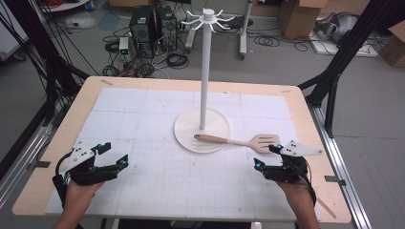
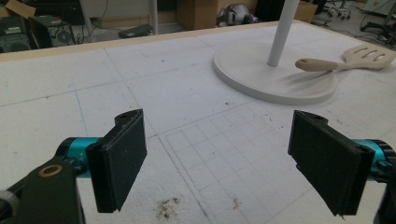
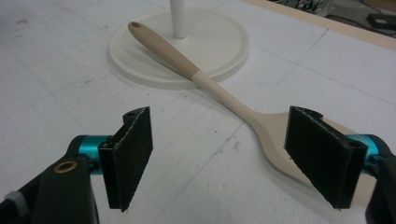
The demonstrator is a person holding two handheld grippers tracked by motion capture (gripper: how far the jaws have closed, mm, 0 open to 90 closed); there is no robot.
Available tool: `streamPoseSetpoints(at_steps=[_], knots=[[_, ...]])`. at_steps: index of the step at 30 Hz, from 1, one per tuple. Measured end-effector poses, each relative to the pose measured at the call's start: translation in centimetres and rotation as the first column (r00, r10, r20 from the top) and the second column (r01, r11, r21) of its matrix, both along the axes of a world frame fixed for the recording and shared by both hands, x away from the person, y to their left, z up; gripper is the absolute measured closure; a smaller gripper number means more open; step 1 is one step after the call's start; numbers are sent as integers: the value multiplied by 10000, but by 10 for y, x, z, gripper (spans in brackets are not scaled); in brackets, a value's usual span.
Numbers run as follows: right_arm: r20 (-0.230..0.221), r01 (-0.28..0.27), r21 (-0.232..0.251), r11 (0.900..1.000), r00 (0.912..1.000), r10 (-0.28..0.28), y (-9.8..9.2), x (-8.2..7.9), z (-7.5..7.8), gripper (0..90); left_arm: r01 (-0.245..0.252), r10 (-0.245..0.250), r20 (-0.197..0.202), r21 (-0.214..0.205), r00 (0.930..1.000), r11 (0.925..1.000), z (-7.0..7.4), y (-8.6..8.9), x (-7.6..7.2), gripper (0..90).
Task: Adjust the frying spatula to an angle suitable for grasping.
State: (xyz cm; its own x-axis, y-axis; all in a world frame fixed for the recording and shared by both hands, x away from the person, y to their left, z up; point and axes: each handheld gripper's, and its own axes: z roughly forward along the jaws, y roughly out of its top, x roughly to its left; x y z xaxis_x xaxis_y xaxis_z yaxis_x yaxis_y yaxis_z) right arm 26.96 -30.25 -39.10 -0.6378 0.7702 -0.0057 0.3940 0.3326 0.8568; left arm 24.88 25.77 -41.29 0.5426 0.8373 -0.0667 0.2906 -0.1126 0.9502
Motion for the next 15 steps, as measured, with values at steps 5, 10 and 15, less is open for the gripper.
streamPoseSetpoints(at_steps=[5, 10, 15], knots=[[-238, -639, -706, 9955, 9978, 623, 11, 30, -2, 319, 22, -21, -27, 87, 10000, 10000, -1, 1, 3, 196], [-365, -1001, -1457, 9842, 9947, 958, 23, 53, -4, 355, -96, 96, -97, -38, 9999, 9999, -2, 2, 5, 196], [-1250, -1560, -2080, 9656, 9833, 1319, 35, 88, -8, 387, -117, 116, -132, -136, 9998, 9998, -1, 1, 5, 196]])
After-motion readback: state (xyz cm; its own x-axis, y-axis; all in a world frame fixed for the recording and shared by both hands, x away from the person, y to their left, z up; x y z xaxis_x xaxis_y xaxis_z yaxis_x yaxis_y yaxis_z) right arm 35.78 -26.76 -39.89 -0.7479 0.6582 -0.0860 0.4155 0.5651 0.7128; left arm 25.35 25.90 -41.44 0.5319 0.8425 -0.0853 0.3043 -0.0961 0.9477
